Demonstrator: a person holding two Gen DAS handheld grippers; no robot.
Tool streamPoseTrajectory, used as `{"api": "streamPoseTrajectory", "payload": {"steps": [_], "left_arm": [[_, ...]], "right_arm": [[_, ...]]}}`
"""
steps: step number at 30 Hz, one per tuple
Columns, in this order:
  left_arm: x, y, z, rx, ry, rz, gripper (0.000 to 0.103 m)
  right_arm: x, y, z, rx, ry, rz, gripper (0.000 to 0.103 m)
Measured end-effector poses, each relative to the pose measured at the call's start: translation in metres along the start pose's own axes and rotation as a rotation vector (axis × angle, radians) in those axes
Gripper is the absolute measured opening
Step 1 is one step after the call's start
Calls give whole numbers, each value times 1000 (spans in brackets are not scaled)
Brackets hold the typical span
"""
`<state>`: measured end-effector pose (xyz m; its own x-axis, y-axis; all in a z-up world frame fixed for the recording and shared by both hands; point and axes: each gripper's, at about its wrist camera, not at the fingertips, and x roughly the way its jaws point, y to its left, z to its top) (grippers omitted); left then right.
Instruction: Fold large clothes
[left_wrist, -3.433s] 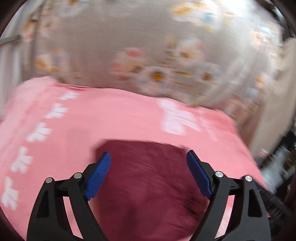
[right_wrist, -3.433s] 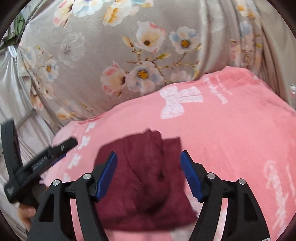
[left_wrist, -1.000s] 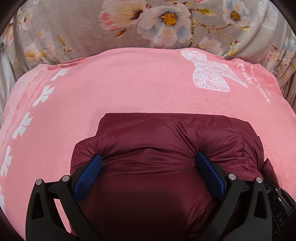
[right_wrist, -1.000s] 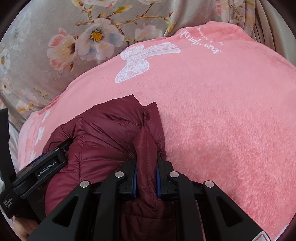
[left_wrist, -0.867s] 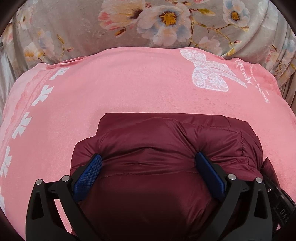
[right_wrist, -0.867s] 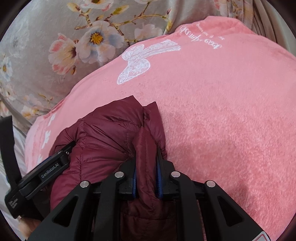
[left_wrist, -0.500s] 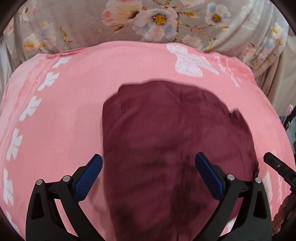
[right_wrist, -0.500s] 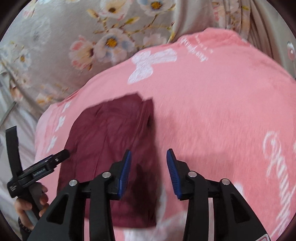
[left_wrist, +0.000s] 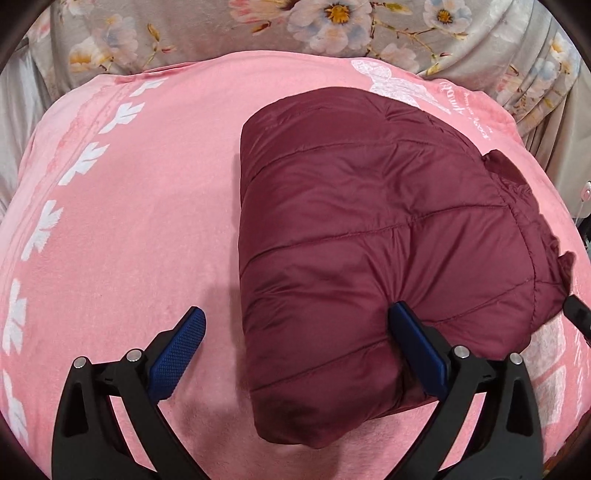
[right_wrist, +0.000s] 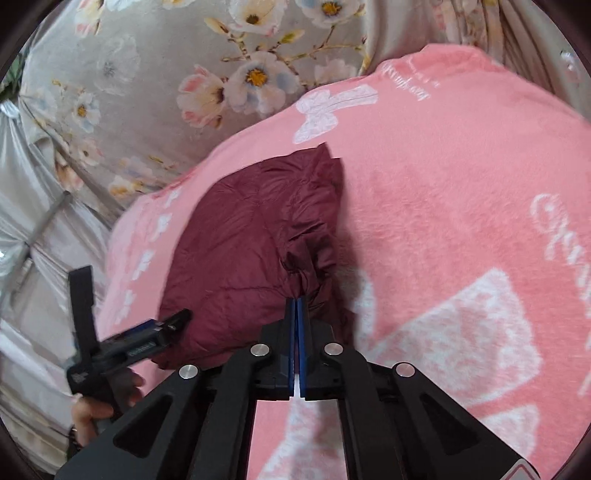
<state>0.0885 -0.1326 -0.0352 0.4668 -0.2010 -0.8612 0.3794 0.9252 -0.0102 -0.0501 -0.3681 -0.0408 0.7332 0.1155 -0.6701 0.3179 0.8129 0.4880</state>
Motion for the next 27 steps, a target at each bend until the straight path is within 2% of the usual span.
{"api": "streamPoseTrajectory", "payload": {"steps": [2, 4, 6, 9, 10, 11, 13, 15, 16, 17, 18, 20, 22, 25, 27], "left_arm": [[1, -2, -1, 6, -5, 10, 98], [1, -4, -2, 16, -11, 20, 98], [0, -3, -1, 15, -10, 20, 98], [-1, -2, -1, 10, -10, 15, 98], [-1, -3, -1, 11, -11, 17, 98], [-1, -4, -1, 10, -12, 18, 98], [0, -4, -2, 4, -10, 16, 98], [0, -4, -2, 3, -10, 16, 98], [-1, -4, -2, 6, -12, 20, 98], [0, -4, -2, 7, -12, 22, 98], [0, -4, -2, 8, -11, 23, 98], [-1, -4, -3, 16, -5, 26, 98], [1, -2, -5, 19, 2, 9, 98], [4, -3, -8, 21, -1, 1, 98], [5, -7, -10, 31, -6, 8, 98]], "right_arm": [[9, -5, -8, -5, 38, -52, 0], [20, -15, -20, 38, 90, -35, 0], [15, -16, -24, 59, 67, -14, 1], [-8, -13, -9, 101, -34, 31, 35], [-14, -11, 0, 99, -69, 40, 59], [-17, -8, 8, 93, -96, 38, 64], [-10, -2, 19, 69, -99, -3, 64], [6, 1, 25, 67, -72, 4, 62], [13, 0, 26, 76, -53, 20, 45], [21, 0, 26, 86, -28, 43, 16], [25, 0, 24, 104, -15, 51, 14], [14, 1, 17, 142, -53, 118, 8], [-6, 2, 7, 134, -82, 139, 6], [7, 1, -7, 86, -34, 29, 6], [23, -6, -11, 102, -1, 7, 6]]}}
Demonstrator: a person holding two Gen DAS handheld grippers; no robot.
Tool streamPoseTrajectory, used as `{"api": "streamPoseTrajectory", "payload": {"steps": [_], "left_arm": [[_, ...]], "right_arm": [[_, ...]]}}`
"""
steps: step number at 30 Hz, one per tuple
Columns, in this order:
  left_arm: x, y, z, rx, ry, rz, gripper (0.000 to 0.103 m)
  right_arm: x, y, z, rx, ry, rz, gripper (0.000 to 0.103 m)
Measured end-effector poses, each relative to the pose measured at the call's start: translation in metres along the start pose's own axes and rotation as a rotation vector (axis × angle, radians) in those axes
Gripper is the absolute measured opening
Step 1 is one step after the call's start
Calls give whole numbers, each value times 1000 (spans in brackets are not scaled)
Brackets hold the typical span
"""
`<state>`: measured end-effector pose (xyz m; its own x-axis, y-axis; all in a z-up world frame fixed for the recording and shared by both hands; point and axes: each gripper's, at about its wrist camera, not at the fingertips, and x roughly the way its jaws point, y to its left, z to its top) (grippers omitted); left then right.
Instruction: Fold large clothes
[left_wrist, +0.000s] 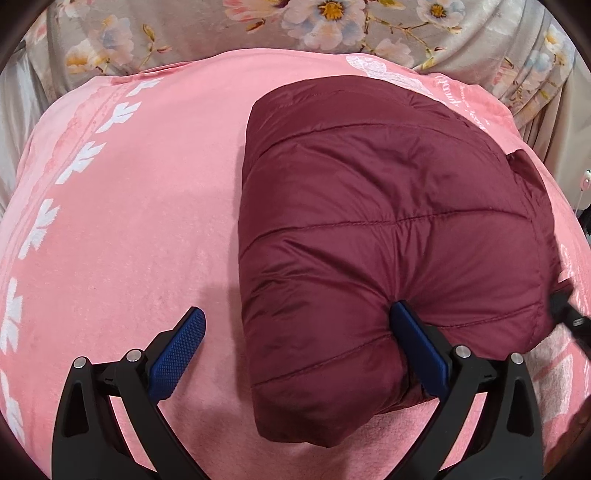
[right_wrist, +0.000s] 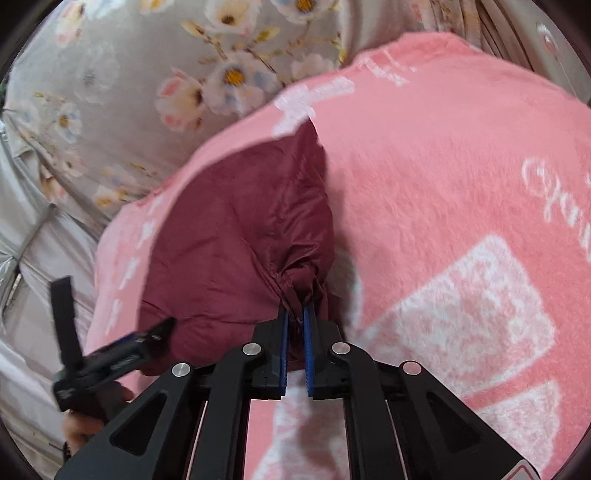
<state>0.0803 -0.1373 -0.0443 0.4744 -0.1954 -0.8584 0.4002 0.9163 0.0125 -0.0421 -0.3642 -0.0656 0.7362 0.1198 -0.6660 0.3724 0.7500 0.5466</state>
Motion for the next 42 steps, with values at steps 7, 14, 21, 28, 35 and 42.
{"api": "streamPoseTrajectory", "payload": {"steps": [7, 14, 21, 28, 35, 42], "left_arm": [[2, -4, 0, 9, -3, 13, 98], [3, -8, 0, 14, -8, 25, 98], [4, -7, 0, 13, -7, 21, 98], [9, 0, 1, -14, 14, -21, 98], [-4, -4, 3, -5, -11, 10, 98], [-39, 4, 51, -45, -130, 5, 97]], "right_arm": [[32, -9, -3, 8, 37, -13, 5], [31, -9, -6, 18, 27, -5, 5], [17, -18, -13, 30, 27, 9, 8], [-11, -37, -16, 61, 10, -44, 32], [-52, -4, 13, -35, -112, -80, 35], [-26, 54, 57, -183, -122, -61, 35]]}}
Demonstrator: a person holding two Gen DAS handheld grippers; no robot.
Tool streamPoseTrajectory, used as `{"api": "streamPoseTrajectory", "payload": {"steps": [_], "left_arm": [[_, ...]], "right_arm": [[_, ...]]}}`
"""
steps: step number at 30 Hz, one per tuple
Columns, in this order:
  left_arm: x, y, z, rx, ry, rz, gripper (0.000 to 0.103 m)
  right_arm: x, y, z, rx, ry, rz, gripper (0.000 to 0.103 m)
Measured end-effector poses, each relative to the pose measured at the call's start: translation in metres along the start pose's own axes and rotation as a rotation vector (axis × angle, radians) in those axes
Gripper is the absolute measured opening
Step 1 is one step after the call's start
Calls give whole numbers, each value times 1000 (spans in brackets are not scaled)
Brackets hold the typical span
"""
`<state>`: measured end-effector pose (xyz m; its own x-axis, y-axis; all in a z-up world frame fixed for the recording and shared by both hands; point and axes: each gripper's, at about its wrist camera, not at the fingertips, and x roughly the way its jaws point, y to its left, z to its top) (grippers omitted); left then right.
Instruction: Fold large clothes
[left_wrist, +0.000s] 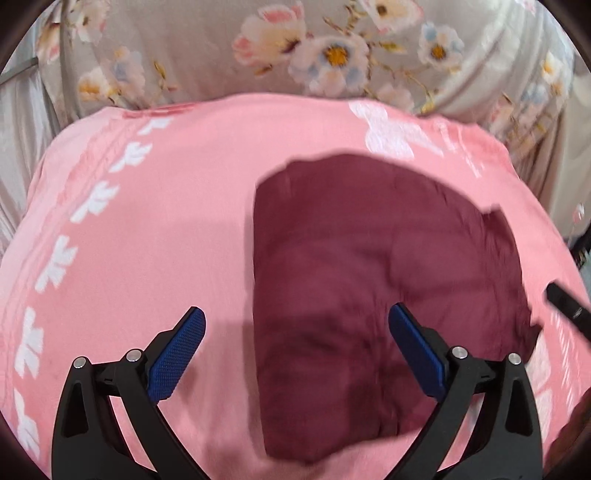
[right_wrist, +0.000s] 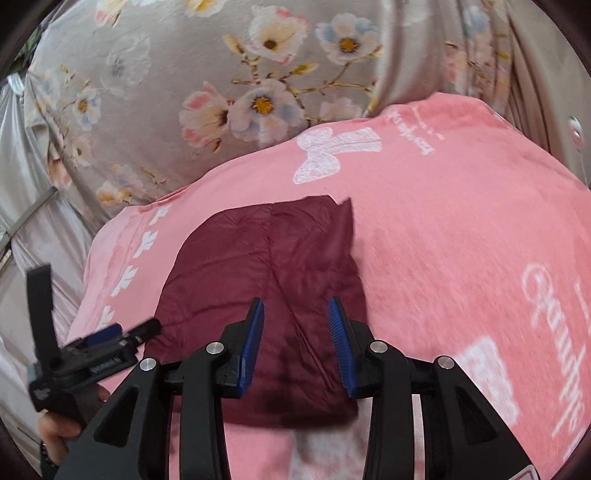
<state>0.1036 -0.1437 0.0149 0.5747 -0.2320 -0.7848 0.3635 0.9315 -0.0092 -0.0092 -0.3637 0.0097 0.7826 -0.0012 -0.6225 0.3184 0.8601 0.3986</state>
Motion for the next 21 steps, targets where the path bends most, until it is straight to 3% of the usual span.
{"api": "streamPoseTrajectory", "payload": {"steps": [4, 8, 10, 11, 13, 18, 21], "left_arm": [[24, -6, 33, -62, 24, -33, 97], [54, -24, 57, -50, 30, 27, 97], [73, -27, 55, -56, 73, 24, 97], [79, -28, 52, -63, 85, 23, 98], [86, -27, 44, -69, 81, 25, 98], [90, -32, 39, -41, 58, 52, 98], [91, -33, 37, -30, 50, 59, 98]], "right_arm": [[28, 0, 21, 47, 2, -12, 35], [50, -12, 40, 90, 3, -70, 35], [65, -20, 38, 108, 51, -94, 35], [72, -27, 32, 128, 109, -92, 35], [81, -37, 22, 166, 137, -63, 35], [89, -50, 5, 243, 148, 3, 42], [84, -52, 1, 262, 144, 18, 56]]}}
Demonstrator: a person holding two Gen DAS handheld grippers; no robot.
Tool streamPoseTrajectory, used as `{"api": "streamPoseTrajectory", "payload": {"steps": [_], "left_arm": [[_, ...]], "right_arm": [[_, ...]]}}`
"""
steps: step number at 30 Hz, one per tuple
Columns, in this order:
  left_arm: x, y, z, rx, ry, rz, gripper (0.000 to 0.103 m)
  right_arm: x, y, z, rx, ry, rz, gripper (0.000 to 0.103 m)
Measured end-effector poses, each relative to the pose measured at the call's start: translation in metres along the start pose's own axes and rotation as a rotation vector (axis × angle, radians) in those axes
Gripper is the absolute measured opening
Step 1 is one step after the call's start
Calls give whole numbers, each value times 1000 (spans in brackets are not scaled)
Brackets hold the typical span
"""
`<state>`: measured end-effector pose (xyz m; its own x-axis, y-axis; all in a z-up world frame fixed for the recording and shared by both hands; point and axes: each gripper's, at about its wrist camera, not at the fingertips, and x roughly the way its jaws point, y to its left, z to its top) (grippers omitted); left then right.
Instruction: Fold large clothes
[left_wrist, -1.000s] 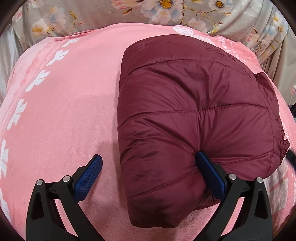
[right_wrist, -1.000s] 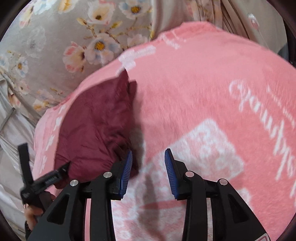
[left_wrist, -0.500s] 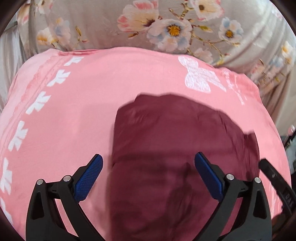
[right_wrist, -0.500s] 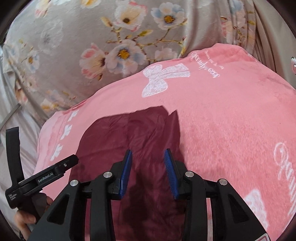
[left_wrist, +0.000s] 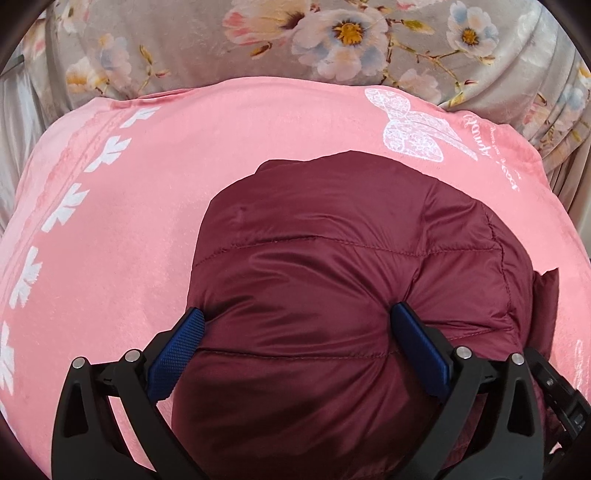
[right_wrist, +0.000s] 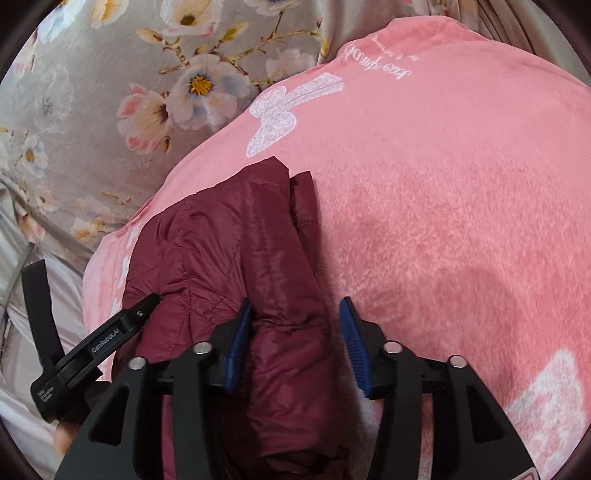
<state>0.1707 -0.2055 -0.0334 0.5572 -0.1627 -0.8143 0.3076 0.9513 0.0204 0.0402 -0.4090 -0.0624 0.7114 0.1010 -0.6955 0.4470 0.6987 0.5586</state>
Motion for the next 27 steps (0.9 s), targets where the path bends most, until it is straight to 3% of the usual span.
{"api": "streamPoseTrajectory", "payload": {"steps": [7, 12, 15, 20, 27], "left_arm": [[0, 4, -3, -5, -1, -12, 98], [-16, 50, -15, -146, 49, -162, 98], [-10, 82, -24, -266, 123, -276, 98], [10, 95, -36, -382, 209, -431, 98], [13, 77, -34, -311, 195, -451, 98]], "right_arm": [[1, -13, -11, 62, 49, 125, 59], [5, -11, -11, 44, 82, 191, 59], [8, -12, -9, 58, 94, 221, 59], [18, -3, -5, 51, 123, 279, 59], [28, 2, -7, 51, 125, 306, 58]]}}
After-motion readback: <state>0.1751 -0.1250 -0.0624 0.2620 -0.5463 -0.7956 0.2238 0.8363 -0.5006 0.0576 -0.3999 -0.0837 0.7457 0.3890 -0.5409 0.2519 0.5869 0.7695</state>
